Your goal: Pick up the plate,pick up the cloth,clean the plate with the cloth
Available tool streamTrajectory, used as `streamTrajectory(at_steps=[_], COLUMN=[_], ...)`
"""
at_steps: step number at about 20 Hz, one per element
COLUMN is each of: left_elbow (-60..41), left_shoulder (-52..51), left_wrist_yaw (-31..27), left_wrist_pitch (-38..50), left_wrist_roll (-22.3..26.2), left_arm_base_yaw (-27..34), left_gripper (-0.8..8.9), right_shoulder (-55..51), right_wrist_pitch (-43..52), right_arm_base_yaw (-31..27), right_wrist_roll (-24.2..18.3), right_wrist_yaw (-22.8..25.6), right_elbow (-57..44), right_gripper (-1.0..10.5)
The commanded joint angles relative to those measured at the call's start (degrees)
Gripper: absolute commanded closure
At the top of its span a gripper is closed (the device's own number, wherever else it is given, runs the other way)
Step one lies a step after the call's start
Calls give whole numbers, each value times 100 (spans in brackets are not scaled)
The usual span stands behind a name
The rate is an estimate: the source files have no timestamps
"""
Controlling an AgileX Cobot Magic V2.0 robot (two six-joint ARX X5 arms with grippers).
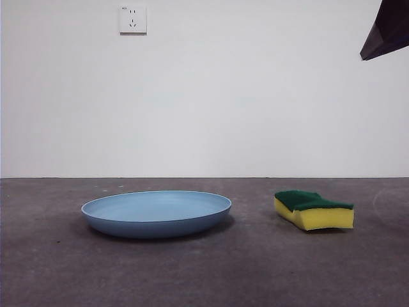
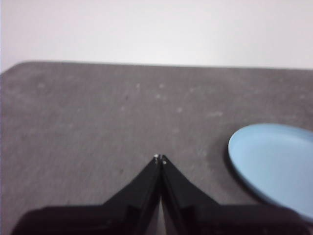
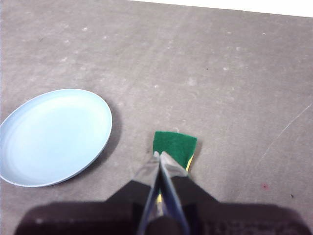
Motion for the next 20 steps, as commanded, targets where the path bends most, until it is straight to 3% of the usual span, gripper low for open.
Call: streamTrajectory(at_steps=[1, 20], left_elbow=[-136, -205], left_shoulder=[-105, -94], left_wrist_yaw=[-7, -13], left_wrist_pitch=[-68, -210], left_wrist_roll=[-28, -33], left_arm_base_yaw=[81, 83], left_gripper=[817, 817], right_shoulder=[-9, -9], right_wrist_pitch=[35, 33], right_arm_base_yaw=[4, 4], right_wrist_roll=[37, 35], right_wrist_yaw=[15, 15], right_elbow=[-46, -46], right_gripper=[946, 946])
